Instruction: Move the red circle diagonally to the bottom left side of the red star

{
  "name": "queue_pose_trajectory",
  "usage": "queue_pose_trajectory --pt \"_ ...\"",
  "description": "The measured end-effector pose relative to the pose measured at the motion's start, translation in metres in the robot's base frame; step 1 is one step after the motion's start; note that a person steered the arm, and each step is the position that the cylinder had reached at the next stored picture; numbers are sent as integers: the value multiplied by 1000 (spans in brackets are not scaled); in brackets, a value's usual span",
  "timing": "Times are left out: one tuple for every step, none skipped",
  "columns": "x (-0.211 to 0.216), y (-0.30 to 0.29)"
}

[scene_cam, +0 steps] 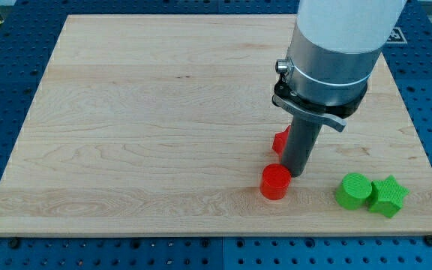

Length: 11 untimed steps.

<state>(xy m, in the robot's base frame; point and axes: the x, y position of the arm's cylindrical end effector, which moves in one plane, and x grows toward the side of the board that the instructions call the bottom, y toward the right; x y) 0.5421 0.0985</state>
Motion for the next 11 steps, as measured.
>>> queue_pose_trajectory --pt "0 0" --pt "4 7" --pt "17 23" --pt "29 23" --pt "30 -17" --pt "29 -72" --pt "30 -91" --pt "30 -121" --pt "30 -167" --pt "30 -204" --pt "30 -220"
